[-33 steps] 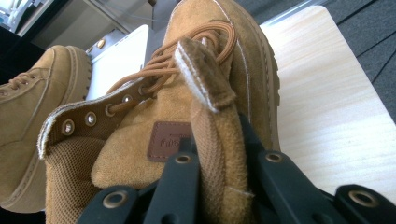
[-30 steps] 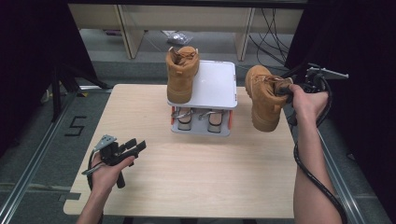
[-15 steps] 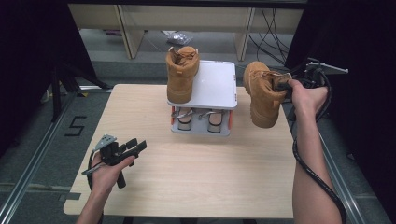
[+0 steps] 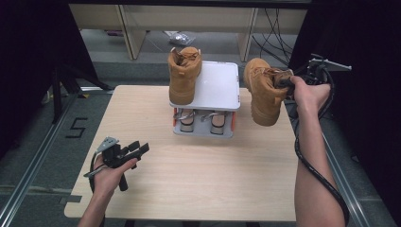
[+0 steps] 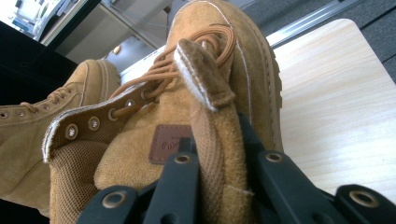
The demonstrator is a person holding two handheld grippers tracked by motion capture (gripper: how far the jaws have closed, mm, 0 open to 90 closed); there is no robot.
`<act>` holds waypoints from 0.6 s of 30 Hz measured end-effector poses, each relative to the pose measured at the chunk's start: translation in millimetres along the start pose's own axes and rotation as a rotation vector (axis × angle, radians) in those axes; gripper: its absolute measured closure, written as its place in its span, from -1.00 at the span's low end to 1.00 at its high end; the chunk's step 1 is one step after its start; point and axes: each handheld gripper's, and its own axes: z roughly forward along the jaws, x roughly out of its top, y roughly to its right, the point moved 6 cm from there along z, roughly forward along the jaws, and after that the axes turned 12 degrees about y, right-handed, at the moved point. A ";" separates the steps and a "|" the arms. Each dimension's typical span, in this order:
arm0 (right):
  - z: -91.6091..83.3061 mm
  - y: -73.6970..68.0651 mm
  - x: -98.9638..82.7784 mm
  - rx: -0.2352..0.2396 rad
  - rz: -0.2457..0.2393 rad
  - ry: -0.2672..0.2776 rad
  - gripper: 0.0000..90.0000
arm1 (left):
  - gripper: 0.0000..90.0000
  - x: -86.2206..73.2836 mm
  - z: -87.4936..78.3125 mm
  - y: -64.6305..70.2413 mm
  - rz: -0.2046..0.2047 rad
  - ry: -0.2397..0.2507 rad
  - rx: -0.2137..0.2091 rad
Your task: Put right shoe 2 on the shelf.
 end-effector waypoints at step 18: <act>1.6 -22.4 3.9 0.031 0.015 -0.001 0.85 | 0.08 -2.2 0.6 0.2 -0.001 -0.003 0.000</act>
